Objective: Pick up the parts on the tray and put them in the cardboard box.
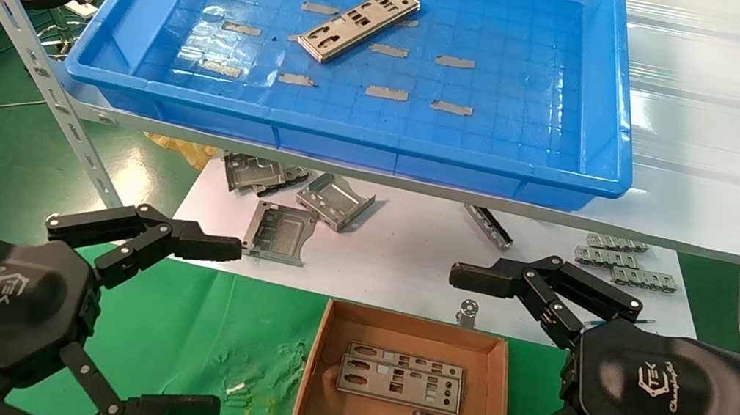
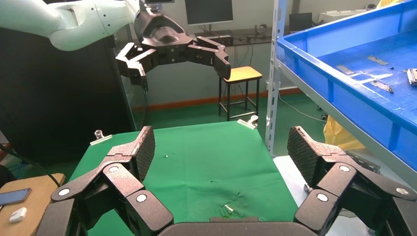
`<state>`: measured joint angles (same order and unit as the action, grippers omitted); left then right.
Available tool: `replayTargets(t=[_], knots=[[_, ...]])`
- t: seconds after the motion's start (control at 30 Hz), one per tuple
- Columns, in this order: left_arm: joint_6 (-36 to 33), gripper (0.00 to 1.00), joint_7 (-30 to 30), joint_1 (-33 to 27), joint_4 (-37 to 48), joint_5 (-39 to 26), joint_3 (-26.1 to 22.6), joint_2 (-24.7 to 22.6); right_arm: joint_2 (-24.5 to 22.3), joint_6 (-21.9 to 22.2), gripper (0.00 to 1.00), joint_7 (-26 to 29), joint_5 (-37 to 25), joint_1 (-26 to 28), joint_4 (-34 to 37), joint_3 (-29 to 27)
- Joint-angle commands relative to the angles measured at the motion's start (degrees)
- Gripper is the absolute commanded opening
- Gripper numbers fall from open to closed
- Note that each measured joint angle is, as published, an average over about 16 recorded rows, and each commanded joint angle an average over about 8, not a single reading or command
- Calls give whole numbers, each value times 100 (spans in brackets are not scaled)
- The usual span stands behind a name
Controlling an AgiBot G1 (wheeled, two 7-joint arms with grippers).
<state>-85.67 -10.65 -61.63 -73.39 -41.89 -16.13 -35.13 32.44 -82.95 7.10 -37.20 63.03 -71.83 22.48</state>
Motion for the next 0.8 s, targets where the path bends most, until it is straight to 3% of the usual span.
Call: replayTargets(t=[0.03,0.8], knots=[[0,100,0,0,0,0,0,0,0,0,100,0,0,0,0,0],[0,100,0,0,0,0,0,0,0,0,100,0,0,0,0,0]])
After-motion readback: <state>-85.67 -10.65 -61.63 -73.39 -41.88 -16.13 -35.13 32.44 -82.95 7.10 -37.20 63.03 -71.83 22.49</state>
